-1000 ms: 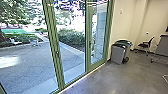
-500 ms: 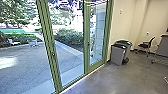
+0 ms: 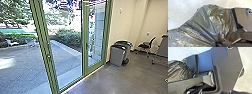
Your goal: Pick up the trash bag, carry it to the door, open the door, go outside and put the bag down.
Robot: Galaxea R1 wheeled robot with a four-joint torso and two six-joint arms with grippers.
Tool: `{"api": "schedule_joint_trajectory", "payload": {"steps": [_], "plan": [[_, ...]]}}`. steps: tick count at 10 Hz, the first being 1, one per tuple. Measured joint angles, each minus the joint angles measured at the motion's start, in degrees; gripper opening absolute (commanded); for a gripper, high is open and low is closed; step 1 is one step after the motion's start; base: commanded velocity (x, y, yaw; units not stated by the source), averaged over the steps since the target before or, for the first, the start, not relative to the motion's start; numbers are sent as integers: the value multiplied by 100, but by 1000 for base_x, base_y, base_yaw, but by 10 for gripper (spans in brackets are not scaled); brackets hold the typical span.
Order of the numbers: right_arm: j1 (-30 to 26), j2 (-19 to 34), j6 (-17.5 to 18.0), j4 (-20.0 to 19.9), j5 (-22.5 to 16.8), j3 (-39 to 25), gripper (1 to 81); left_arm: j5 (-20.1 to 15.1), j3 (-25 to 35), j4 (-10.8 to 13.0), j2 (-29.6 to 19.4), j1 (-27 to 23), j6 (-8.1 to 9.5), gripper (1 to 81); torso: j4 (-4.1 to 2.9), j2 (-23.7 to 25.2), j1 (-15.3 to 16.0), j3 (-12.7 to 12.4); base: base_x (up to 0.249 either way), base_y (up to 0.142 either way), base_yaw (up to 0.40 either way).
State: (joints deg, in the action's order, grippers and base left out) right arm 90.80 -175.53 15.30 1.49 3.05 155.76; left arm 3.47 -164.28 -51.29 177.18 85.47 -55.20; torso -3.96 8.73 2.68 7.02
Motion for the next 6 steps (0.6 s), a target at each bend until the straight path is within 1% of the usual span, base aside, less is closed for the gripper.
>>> {"api": "schedule_joint_trajectory", "payload": {"steps": [3, 6], "plan": [[-2, 0, 0, 2, 1, 0, 811, 0, 0, 0, 11, 0, 0, 10, 0, 0, 0, 0, 155, -64, 0], [0, 17, 0, 0, 4, 9, 811, -1, 11, 0, 28, 2, 0, 10, 0, 0, 0, 0, 155, 0, 0]]}}
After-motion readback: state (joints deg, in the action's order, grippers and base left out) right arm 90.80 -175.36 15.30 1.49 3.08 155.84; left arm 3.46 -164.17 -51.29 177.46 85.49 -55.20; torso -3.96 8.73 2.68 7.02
